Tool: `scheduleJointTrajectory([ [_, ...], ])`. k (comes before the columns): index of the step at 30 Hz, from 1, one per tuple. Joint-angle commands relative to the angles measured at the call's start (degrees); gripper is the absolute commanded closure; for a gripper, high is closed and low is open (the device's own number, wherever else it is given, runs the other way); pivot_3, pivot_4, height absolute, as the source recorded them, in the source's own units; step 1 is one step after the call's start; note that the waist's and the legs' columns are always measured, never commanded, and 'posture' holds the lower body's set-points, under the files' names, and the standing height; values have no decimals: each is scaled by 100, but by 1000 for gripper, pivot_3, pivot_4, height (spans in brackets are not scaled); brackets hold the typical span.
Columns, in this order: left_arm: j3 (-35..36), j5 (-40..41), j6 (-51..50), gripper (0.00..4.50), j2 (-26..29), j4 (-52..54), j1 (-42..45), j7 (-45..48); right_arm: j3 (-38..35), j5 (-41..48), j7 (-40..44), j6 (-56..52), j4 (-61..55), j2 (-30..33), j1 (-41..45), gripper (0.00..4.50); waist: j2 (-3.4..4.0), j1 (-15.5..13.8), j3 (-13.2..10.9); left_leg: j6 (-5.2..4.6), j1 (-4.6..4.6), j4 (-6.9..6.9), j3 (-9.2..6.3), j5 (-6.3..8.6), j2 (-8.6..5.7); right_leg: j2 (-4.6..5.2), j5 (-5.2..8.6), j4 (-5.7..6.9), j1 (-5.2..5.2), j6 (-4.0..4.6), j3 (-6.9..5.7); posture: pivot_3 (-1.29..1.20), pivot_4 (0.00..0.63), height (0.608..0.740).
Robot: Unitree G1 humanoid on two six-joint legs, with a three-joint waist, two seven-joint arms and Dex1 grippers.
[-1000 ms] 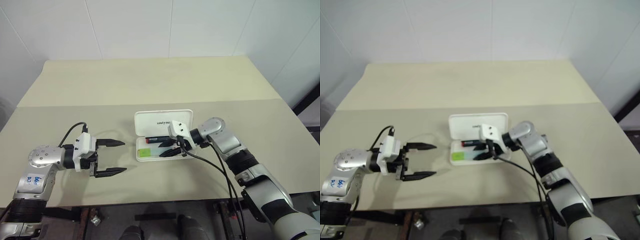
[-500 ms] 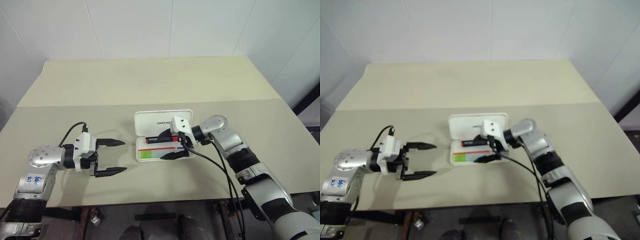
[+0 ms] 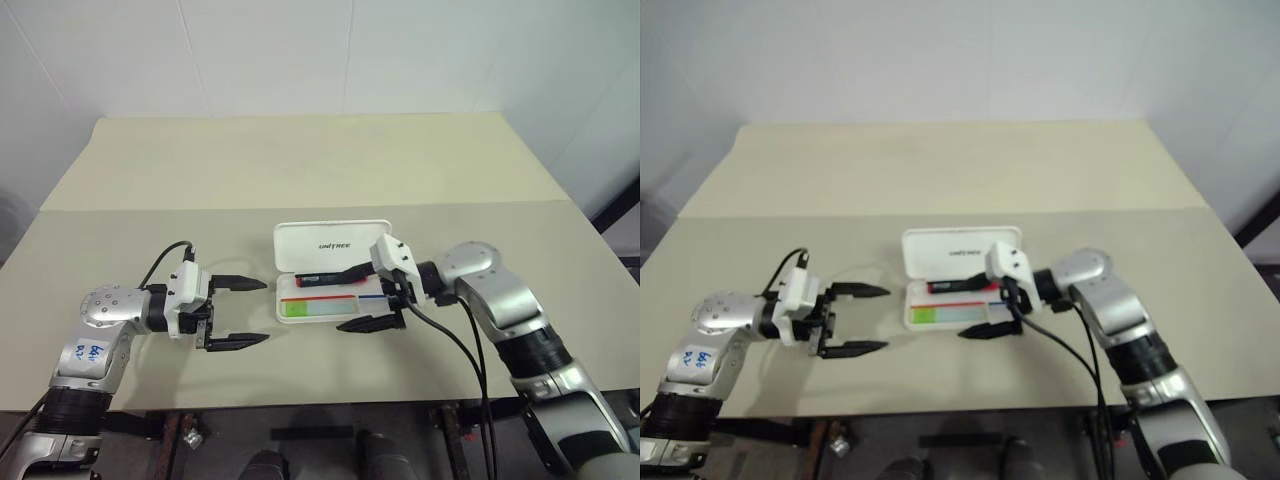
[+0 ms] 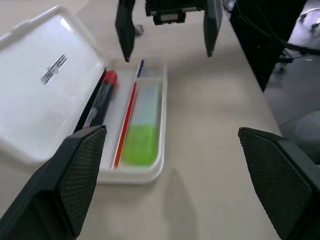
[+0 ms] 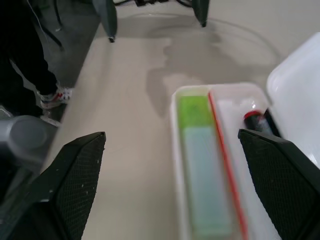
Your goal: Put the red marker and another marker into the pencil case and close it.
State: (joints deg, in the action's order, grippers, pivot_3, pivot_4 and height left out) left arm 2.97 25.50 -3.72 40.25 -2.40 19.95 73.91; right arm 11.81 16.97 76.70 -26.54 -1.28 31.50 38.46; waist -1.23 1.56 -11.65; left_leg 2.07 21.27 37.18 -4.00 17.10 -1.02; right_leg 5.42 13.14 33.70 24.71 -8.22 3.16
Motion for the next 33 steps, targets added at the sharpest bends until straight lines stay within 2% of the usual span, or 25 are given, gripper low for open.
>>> scheduleJointTrajectory([
  [1,-49,44,-22,0,-105,155,171,-63,-844,545,-497,-495,-785,278,-380,9,0,4,0,0,-3,-1,0,0,2,-1,0,0,-1,0,0,0,150,740],
  [8,-272,-21,6,0,-391,-25,490,-45,-2299,502,-1924,-1047,-927,914,-1497,9,-1,-16,0,0,-7,6,1,0,-1,0,0,-17,-9,1,2,0,150,740],
  [12,-364,-60,49,0,-482,-202,685,18,-2844,378,-2722,-1176,-759,961,-1900,9,-1,1,1,-1,-10,8,1,-1,-1,-1,0,-16,-11,0,4,0,150,740],
  [16,-528,-126,95,0,-554,-228,849,146,-3298,247,-3646,-1086,-488,718,-2028,9,-1,15,0,-2,-15,6,8,-1,-1,-3,0,-14,-11,-1,10,0,150,740],
  [23,-621,13,-86,0,-869,-77,1221,90,-3646,200,-4837,-998,85,167,-2038,9,-1,-10,1,-4,-11,12,5,-3,-3,-2,-2,-15,-15,-3,10,0,150,740],
  [27,-617,-19,-103,0,-885,-1,1187,106,-3613,243,-5008,-971,250,-1,-2104,9,0,13,1,-4,-12,5,6,-3,-4,-2,-3,-15,-14,-5,13,0,150,740],
  [33,-537,-31,-102,0,-787,14,1109,119,-3519,446,-5154,-1090,-90,-213,-2022,9,0,3,1,-4,-14,5,6,-3,-3,-3,-3,-16,-14,-5,13,0,150,740],
])
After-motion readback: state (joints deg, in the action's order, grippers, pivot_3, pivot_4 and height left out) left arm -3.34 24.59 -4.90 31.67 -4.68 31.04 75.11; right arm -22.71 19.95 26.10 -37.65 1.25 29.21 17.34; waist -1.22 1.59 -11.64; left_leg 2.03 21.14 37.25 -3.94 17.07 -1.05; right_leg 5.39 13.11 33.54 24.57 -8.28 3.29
